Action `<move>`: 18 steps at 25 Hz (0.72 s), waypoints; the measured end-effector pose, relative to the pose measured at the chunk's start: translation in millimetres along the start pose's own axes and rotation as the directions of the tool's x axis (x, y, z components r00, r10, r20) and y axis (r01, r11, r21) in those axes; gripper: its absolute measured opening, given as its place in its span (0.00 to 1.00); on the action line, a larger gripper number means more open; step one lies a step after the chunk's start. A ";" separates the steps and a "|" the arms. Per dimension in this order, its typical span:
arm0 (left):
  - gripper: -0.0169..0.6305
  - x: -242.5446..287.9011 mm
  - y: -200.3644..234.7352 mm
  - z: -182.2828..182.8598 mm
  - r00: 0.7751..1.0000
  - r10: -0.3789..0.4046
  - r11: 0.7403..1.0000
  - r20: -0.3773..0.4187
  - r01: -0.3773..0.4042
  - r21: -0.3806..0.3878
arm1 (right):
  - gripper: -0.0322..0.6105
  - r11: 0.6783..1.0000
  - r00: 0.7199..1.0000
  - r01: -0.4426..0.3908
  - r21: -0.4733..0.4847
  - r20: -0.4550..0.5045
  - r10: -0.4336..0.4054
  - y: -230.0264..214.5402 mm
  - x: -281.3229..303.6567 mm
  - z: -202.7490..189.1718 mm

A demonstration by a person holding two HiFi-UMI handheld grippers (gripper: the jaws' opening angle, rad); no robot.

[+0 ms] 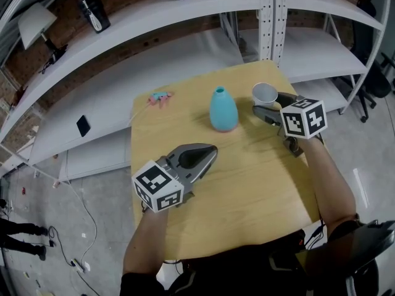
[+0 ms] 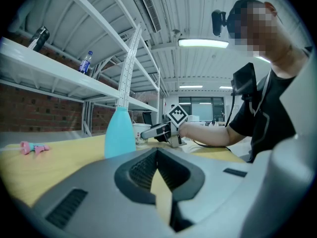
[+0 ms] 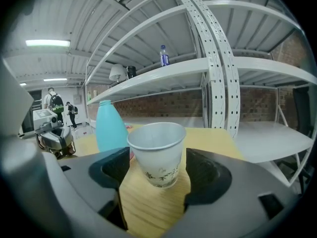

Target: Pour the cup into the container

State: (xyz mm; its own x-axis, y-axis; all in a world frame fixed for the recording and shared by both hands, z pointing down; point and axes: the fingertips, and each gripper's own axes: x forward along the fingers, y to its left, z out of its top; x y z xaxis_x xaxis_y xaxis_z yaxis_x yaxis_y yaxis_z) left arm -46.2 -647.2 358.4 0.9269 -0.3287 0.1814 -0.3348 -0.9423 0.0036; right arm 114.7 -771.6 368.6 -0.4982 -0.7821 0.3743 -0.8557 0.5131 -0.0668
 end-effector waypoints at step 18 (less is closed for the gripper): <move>0.03 -2.6 28.7 4.6 0.984 0.177 0.983 0.002 -0.177 -0.048 | 0.49 0.998 0.995 -0.051 0.023 0.092 0.048 39.6 -70.1 3.0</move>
State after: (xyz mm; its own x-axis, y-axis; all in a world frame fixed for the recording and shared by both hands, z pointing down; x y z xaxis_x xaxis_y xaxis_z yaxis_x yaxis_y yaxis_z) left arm -57.5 -673.7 353.5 0.8533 -0.4906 0.1769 -0.5013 -0.8651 0.0190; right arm 115.3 -697.4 337.0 -0.5497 -0.7857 0.2839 -0.8324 0.5437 -0.1072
